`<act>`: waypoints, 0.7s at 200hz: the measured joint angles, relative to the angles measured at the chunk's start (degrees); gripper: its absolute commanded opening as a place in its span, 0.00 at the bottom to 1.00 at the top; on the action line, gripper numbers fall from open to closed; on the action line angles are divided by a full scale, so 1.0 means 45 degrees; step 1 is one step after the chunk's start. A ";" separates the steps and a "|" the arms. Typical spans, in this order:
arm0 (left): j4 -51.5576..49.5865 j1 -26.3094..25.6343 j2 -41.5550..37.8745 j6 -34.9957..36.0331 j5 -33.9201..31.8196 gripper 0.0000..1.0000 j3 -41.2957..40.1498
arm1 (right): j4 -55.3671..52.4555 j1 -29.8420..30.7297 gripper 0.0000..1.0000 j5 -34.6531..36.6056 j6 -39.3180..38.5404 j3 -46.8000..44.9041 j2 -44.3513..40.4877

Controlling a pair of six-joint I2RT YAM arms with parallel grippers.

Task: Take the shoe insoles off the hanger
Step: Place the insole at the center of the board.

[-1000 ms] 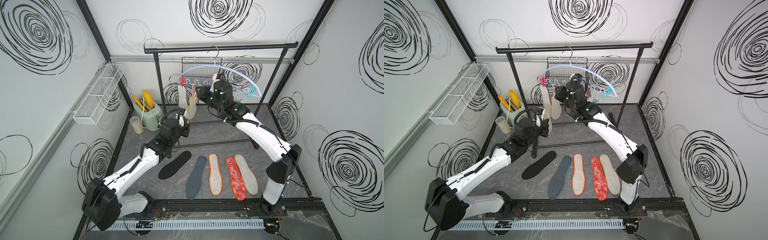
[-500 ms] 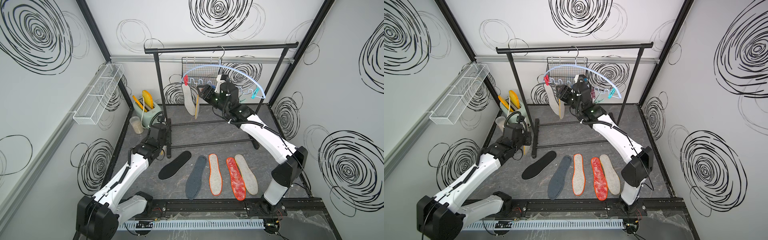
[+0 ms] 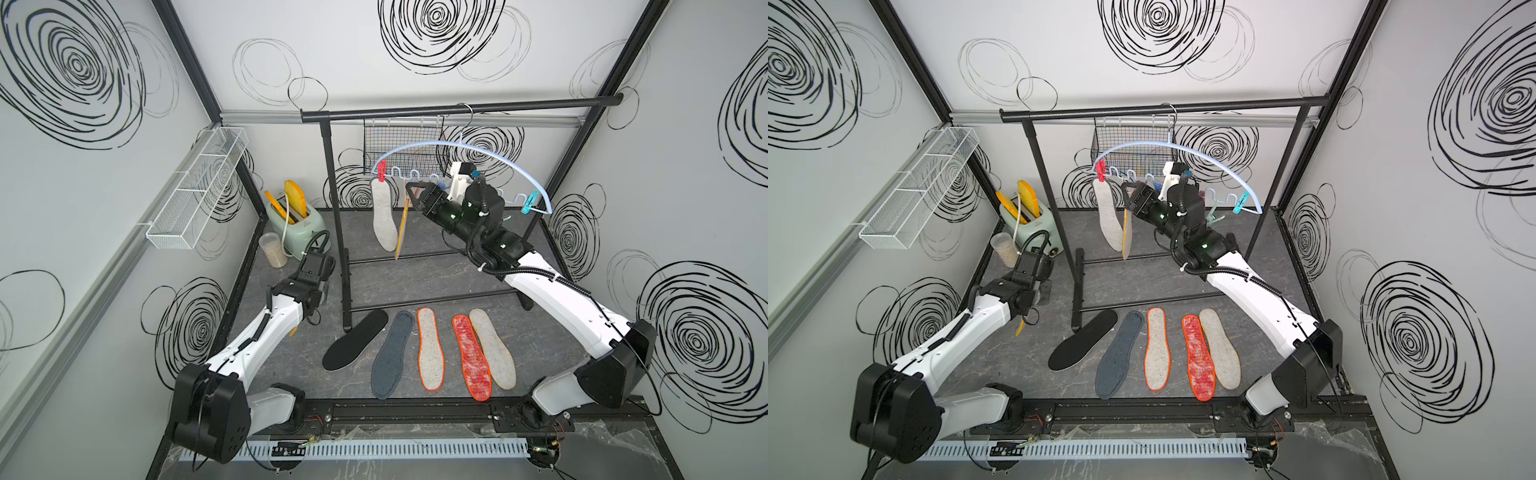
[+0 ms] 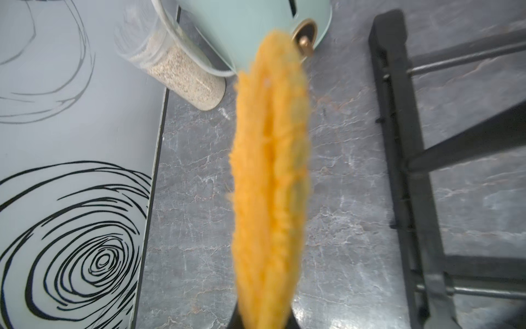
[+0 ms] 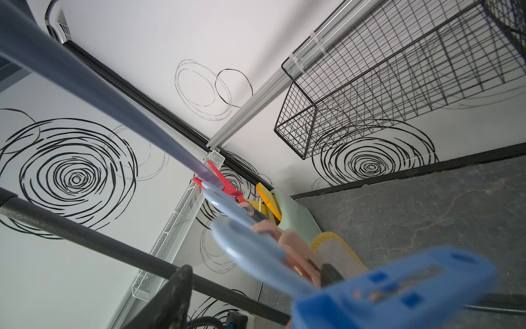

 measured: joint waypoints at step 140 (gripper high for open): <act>0.0160 0.1710 0.0602 -0.0131 0.2506 0.52 0.0248 | 0.0559 -0.0233 0.82 -0.0423 -0.0918 -0.0806 -0.0151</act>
